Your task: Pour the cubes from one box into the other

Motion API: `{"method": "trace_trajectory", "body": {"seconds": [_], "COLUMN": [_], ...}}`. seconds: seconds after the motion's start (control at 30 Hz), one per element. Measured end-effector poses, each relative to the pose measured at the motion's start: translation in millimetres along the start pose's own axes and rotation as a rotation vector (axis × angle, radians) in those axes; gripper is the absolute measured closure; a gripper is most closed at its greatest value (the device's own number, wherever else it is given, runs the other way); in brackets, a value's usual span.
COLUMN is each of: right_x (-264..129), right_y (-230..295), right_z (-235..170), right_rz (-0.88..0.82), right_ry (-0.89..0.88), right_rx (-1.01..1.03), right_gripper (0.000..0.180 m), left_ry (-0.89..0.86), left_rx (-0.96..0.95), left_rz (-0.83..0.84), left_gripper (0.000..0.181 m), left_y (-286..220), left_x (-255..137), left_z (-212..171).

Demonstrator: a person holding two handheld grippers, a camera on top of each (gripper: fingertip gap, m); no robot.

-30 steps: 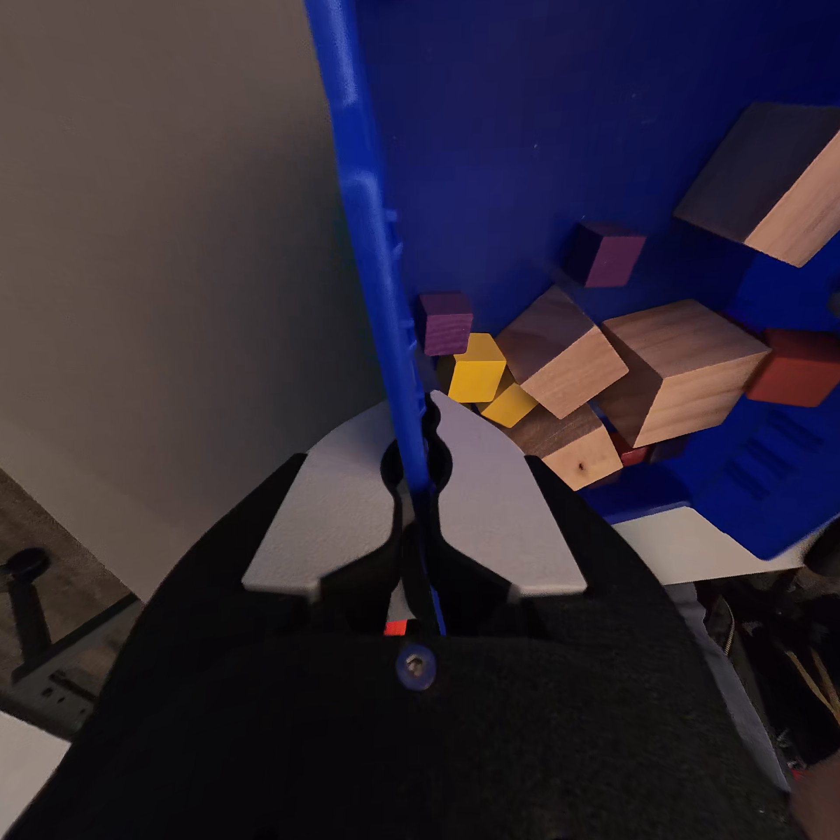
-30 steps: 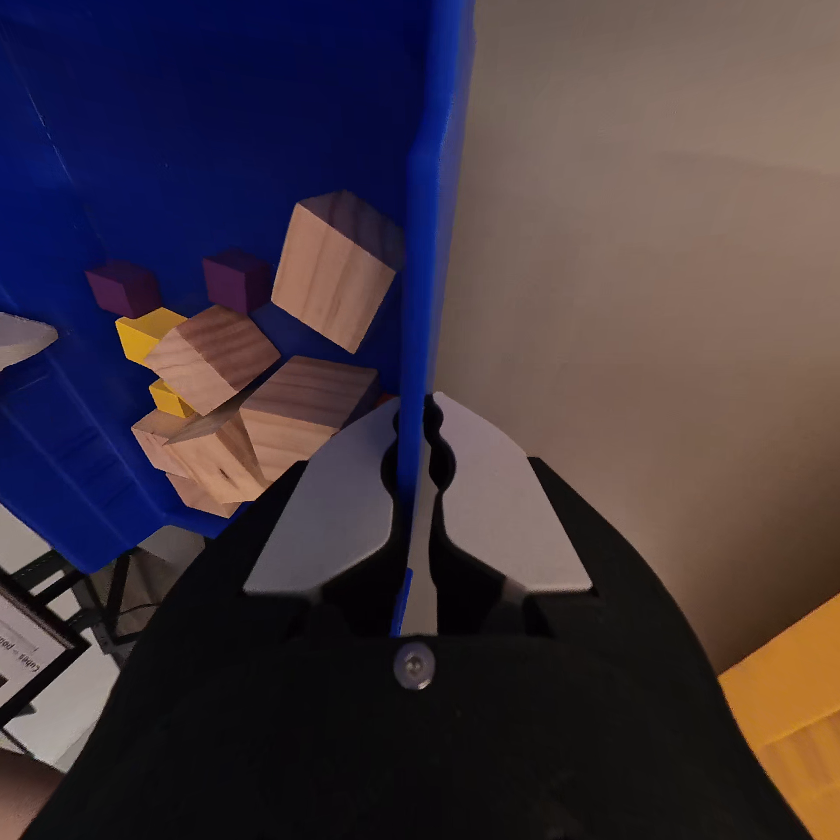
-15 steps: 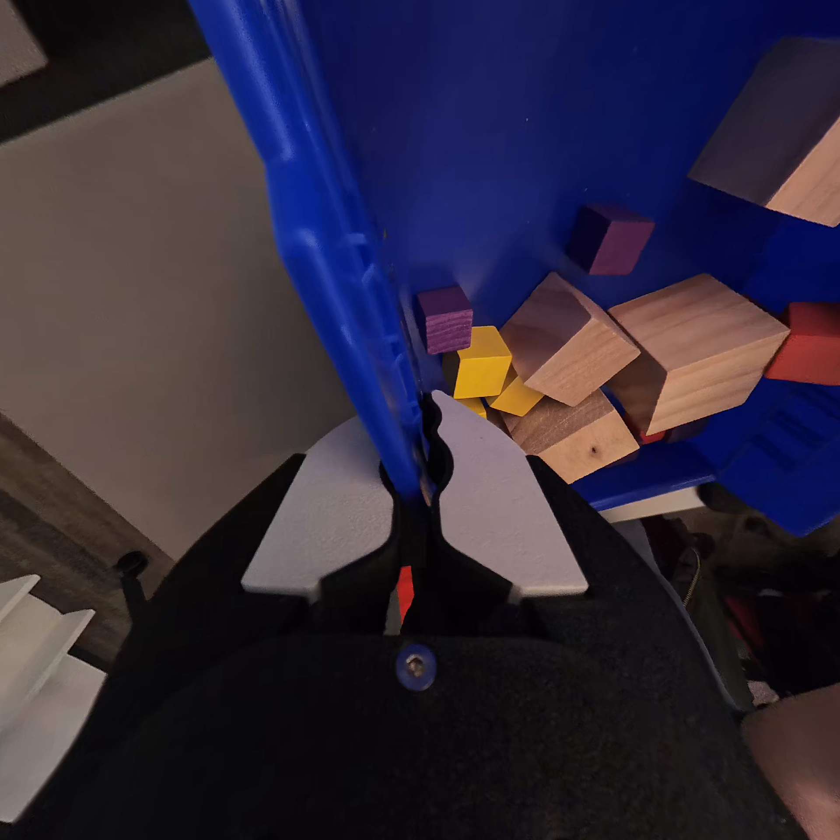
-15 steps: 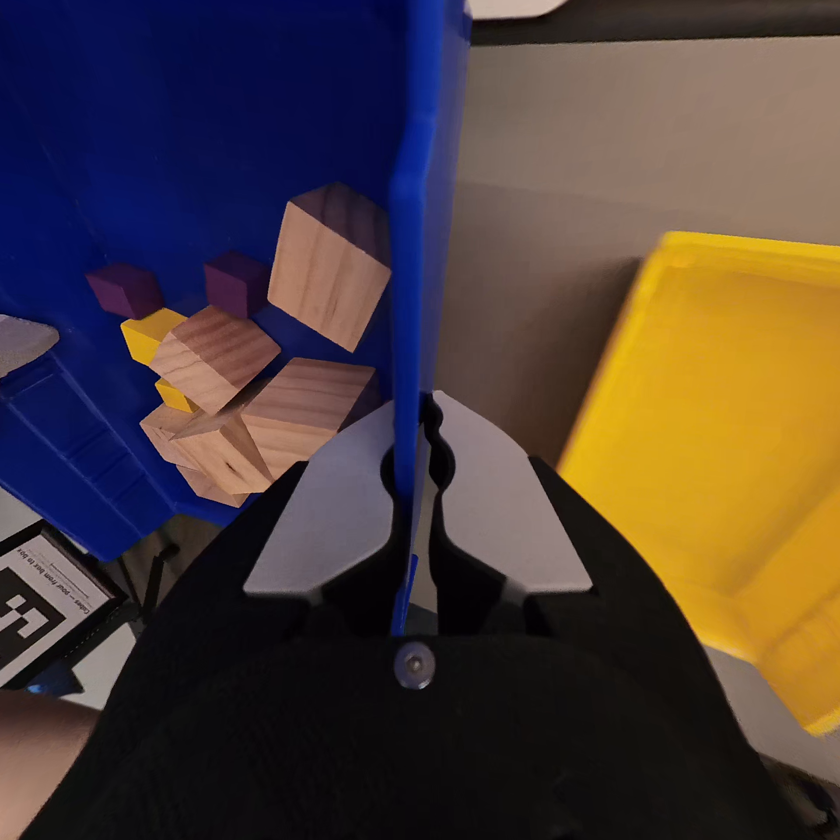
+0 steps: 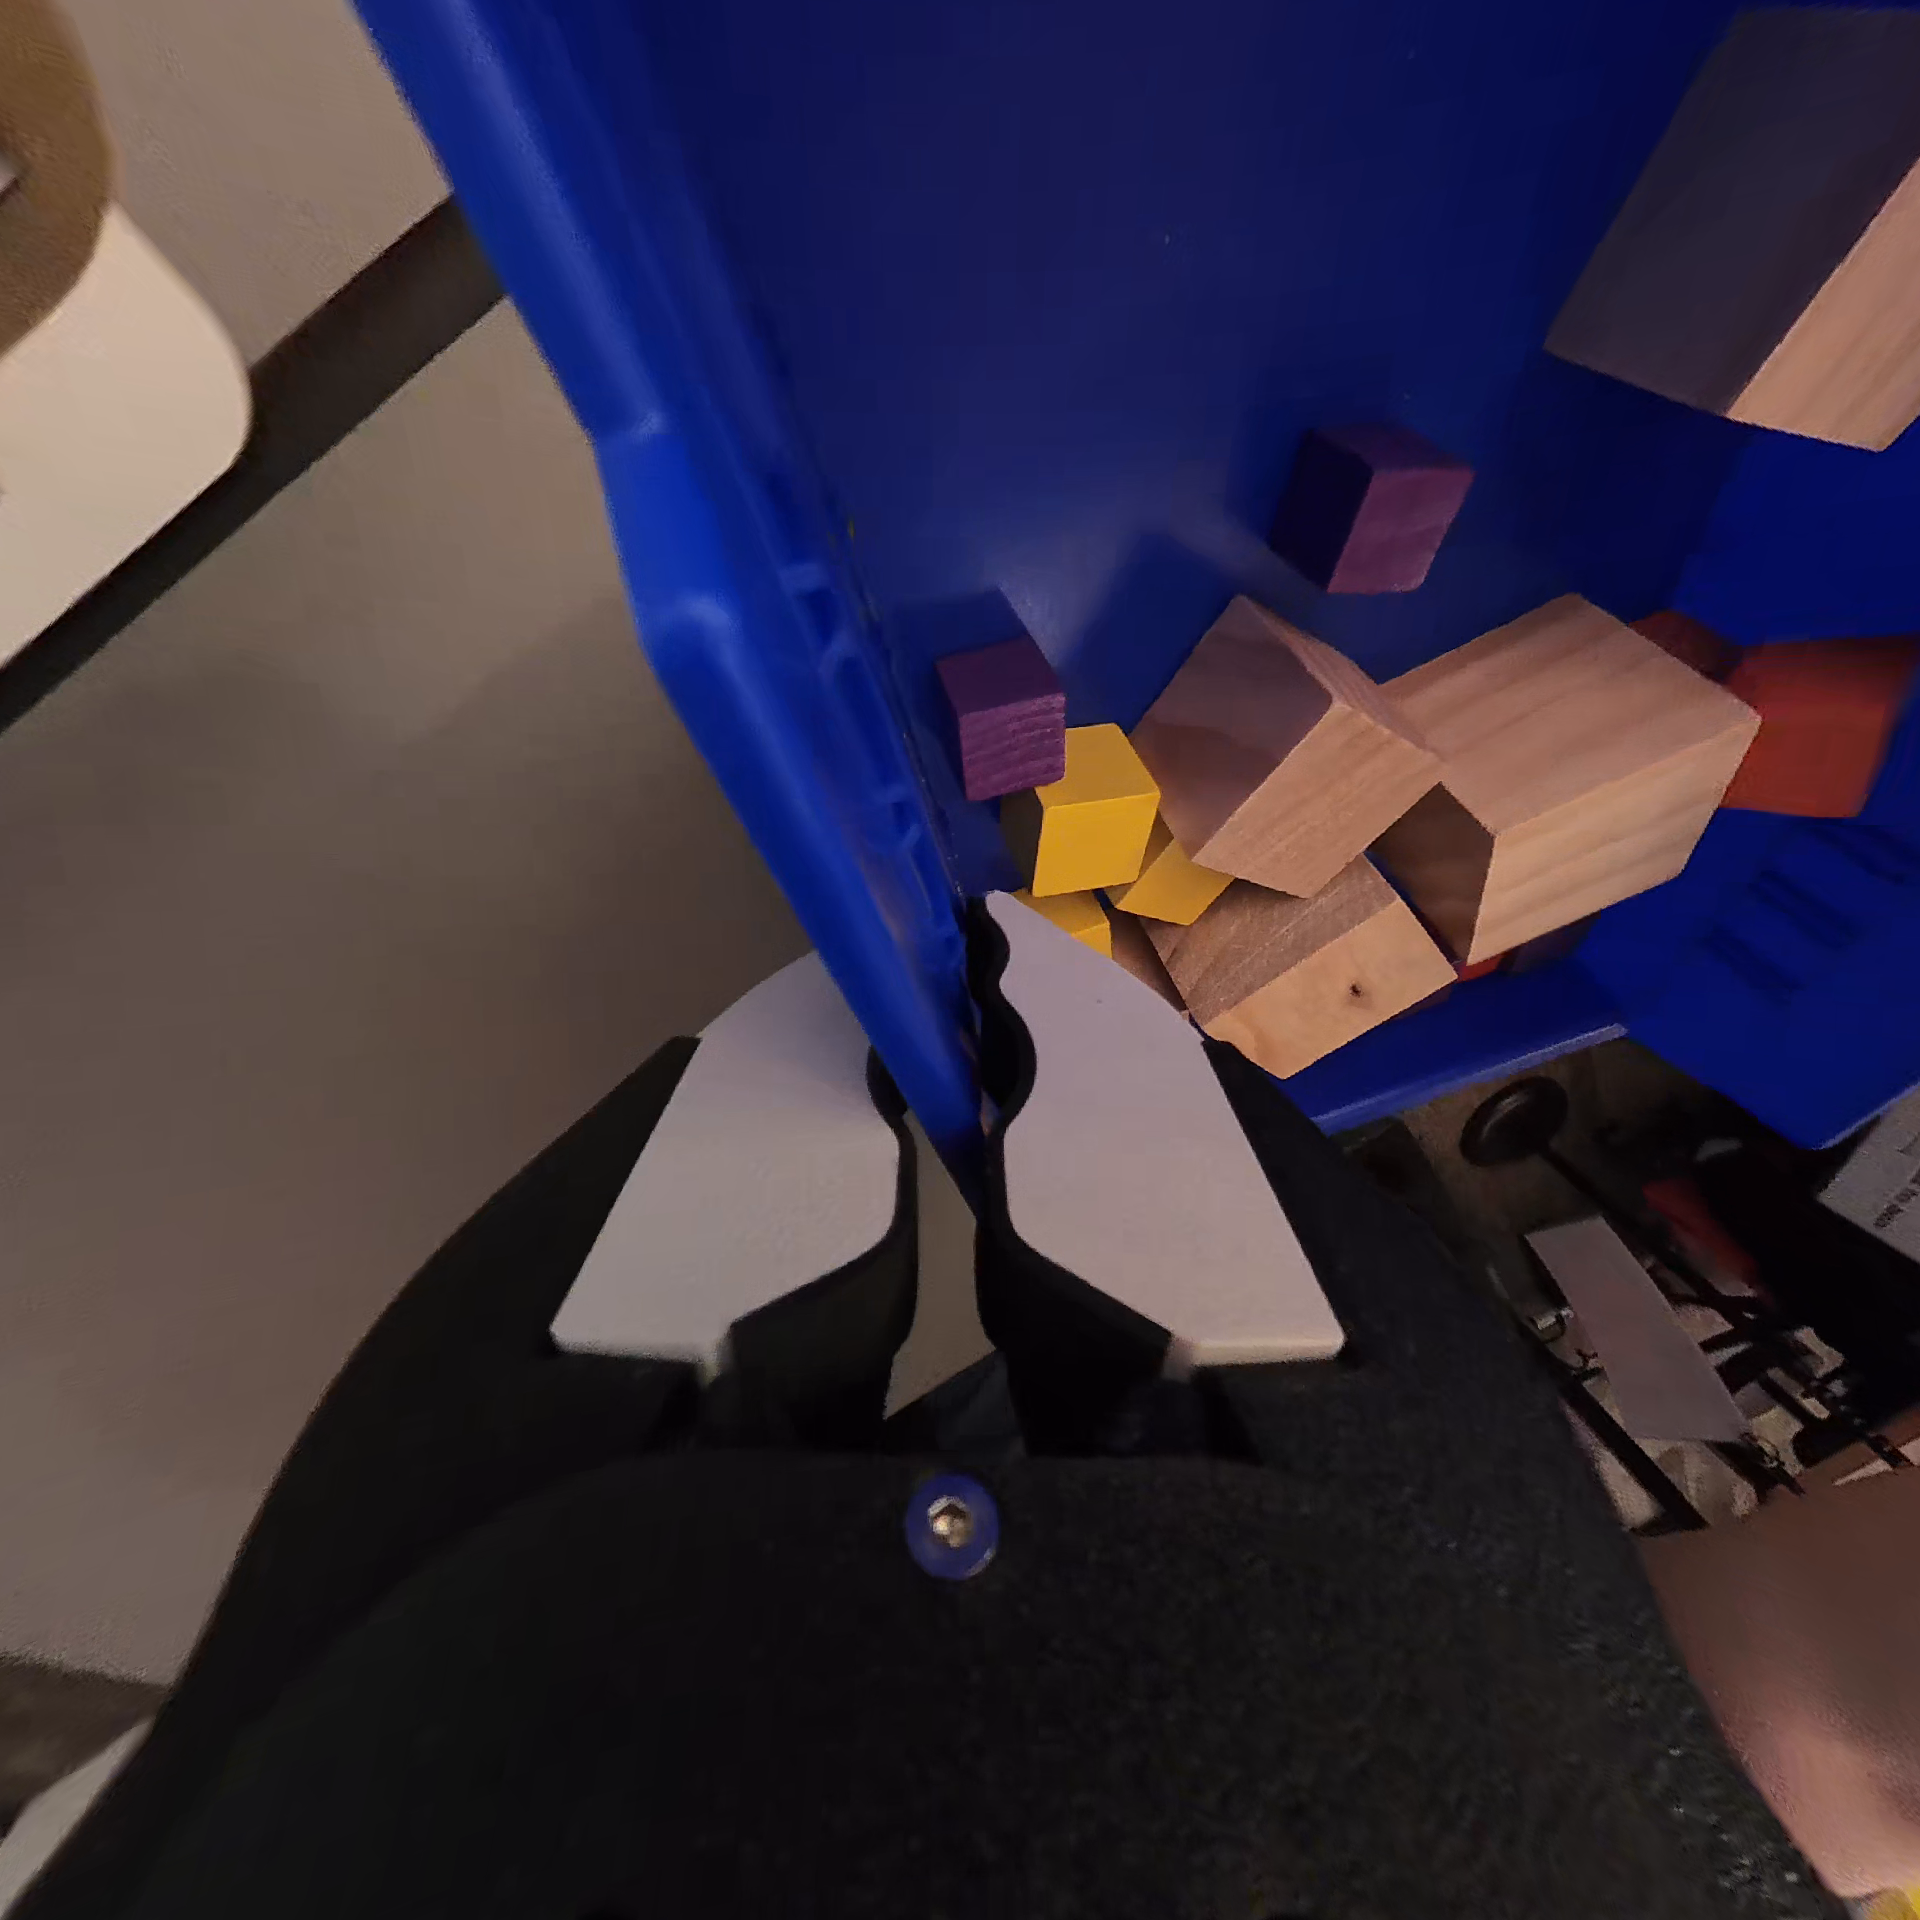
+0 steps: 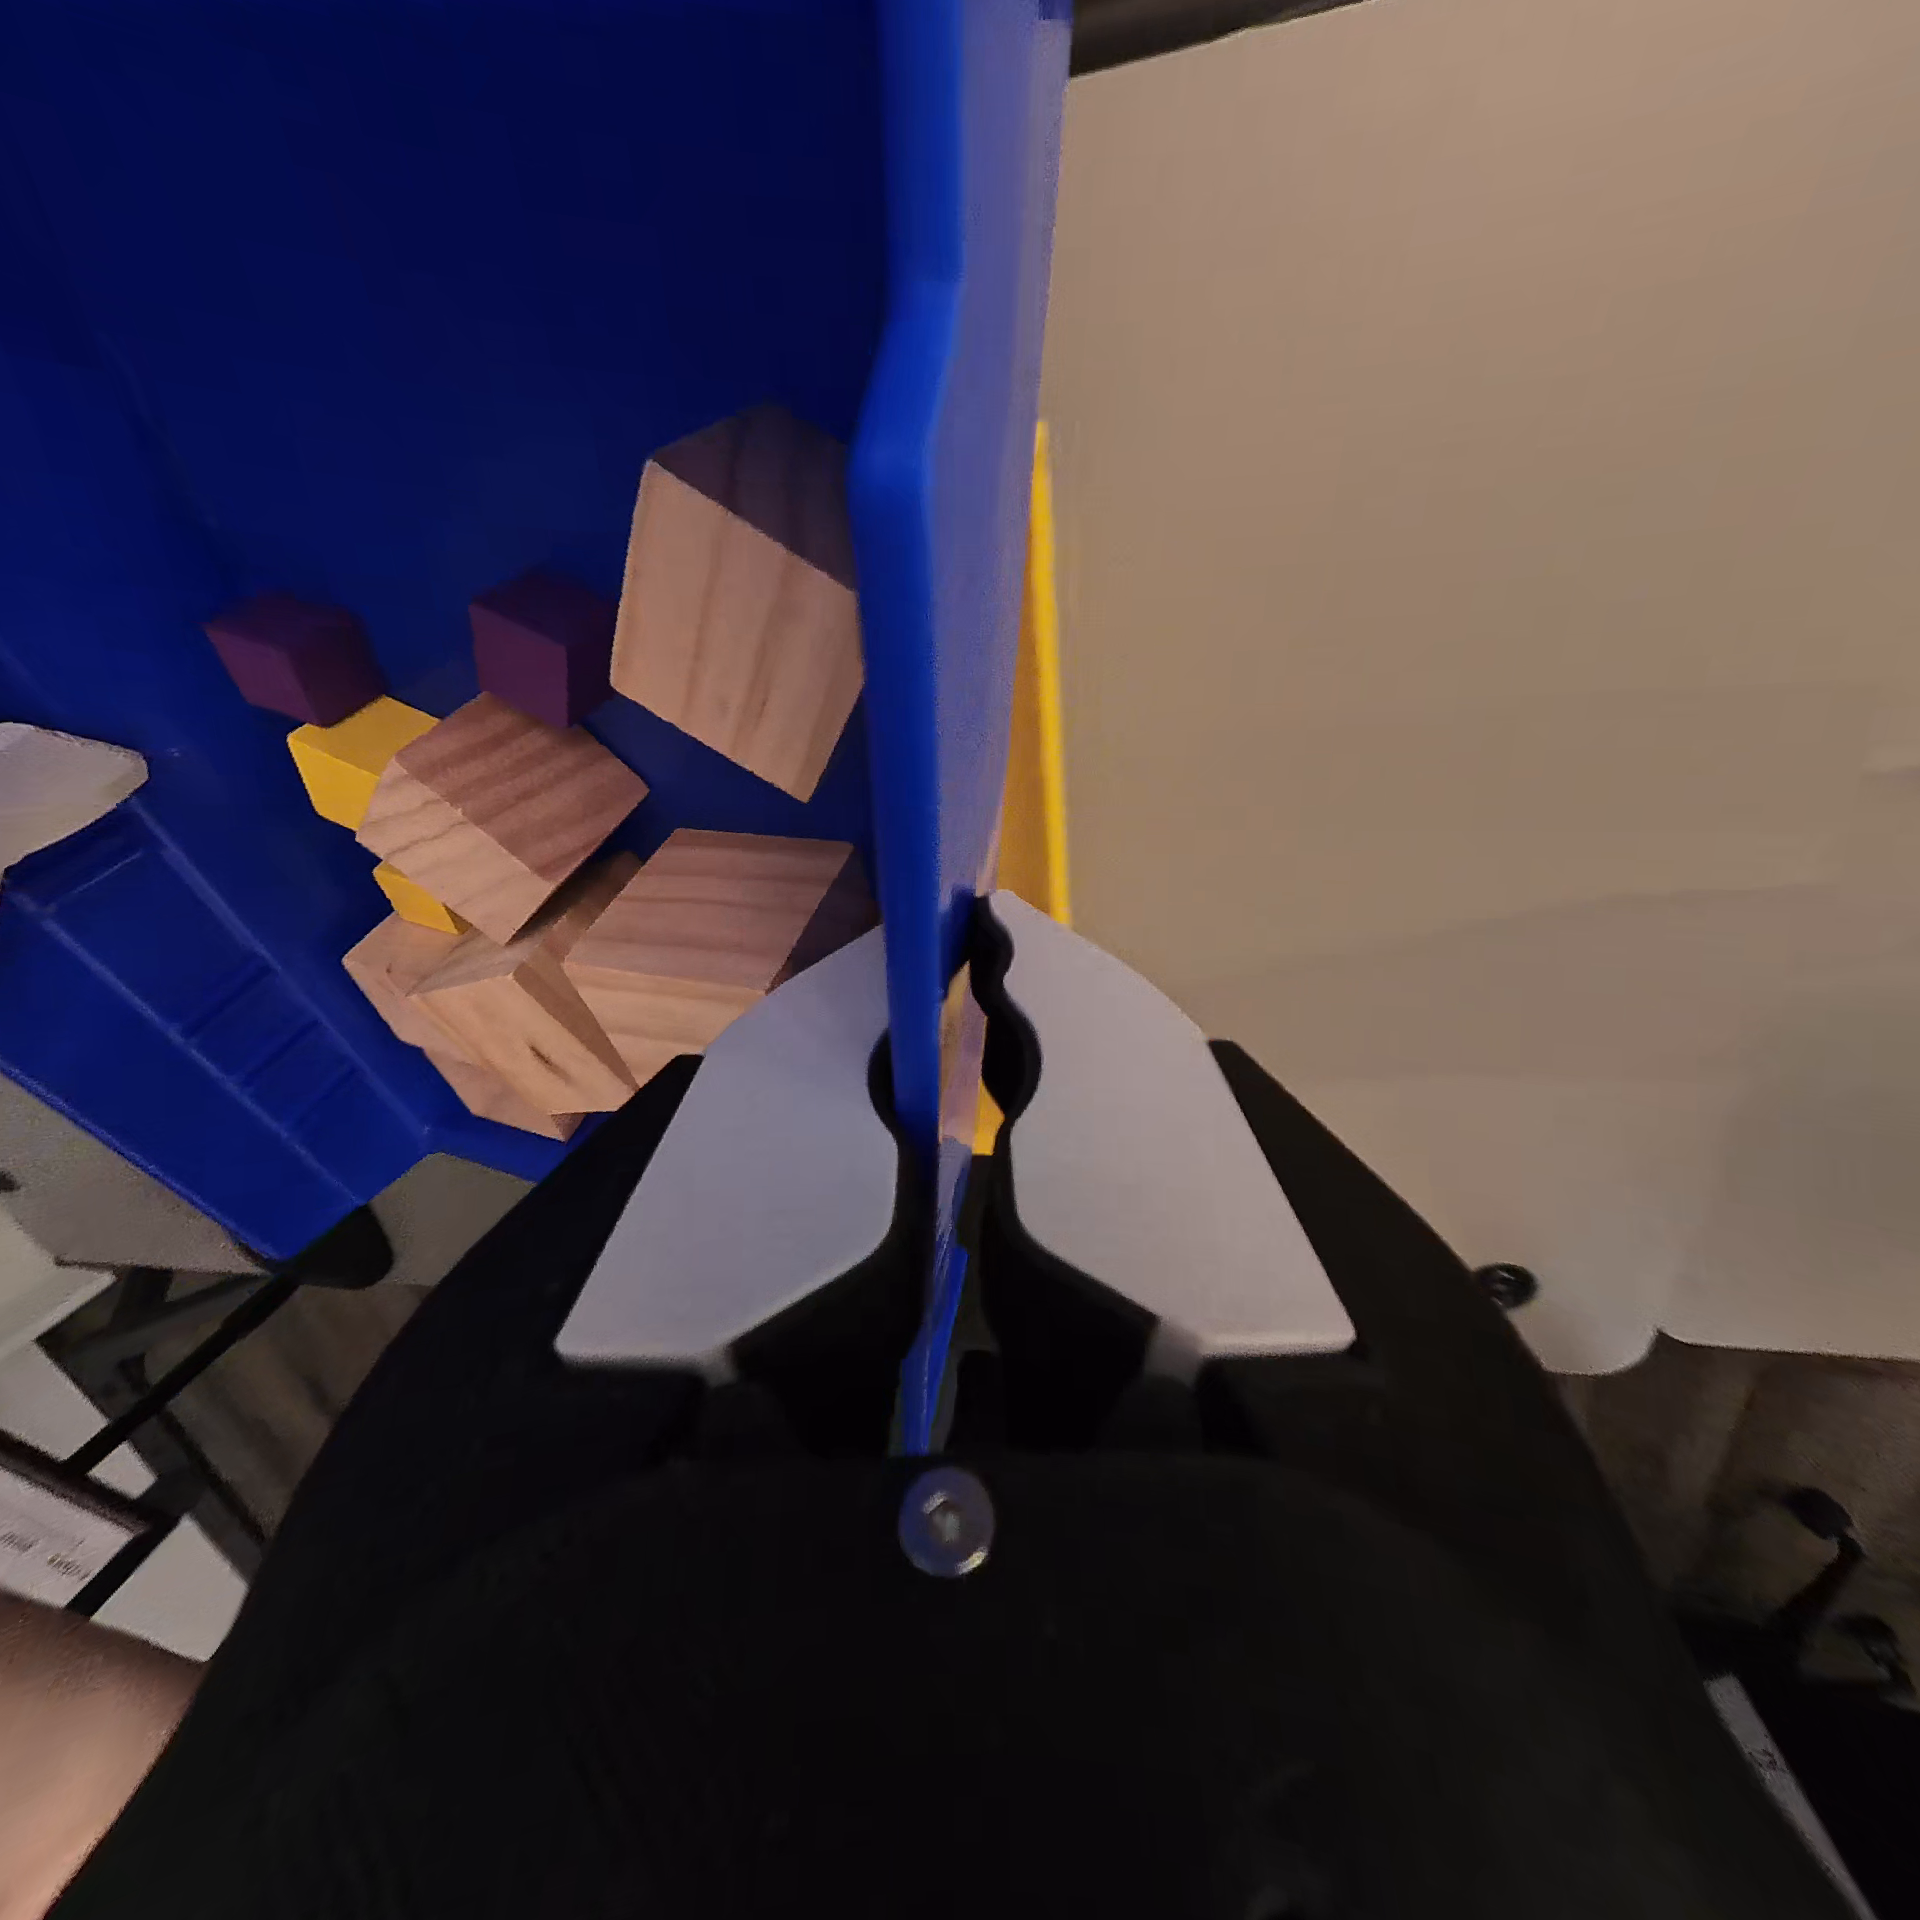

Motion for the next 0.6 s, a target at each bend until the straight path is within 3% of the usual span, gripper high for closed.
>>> {"method": "trace_trajectory", "body": {"seconds": [0.23,0.6], "right_x": [-15,-32], "right_y": [-47,-28], "right_z": [3,12], "right_rz": [-0.111,-0.33], "right_ry": [-0.054,-0.124], "right_rx": [0.004,-0.122], "right_gripper": [0.174,0.172], "left_ry": [-0.092,-0.288], "left_rx": [0.04,0.063], "left_rz": [-0.064,-0.174], "left_gripper": [0.175,0.175], "left_y": [-35,-19], "left_x": [17,23], "left_z": [34,41]}}
Point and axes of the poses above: each gripper's, where its closed fingertips meet, x out along the fingers, z out of its top, y = z × x across the jaws, the point moved 2 cm from there along -x, back along the fingers, and after that the axes turned 7 degrees about y, right-handed, at the moved point
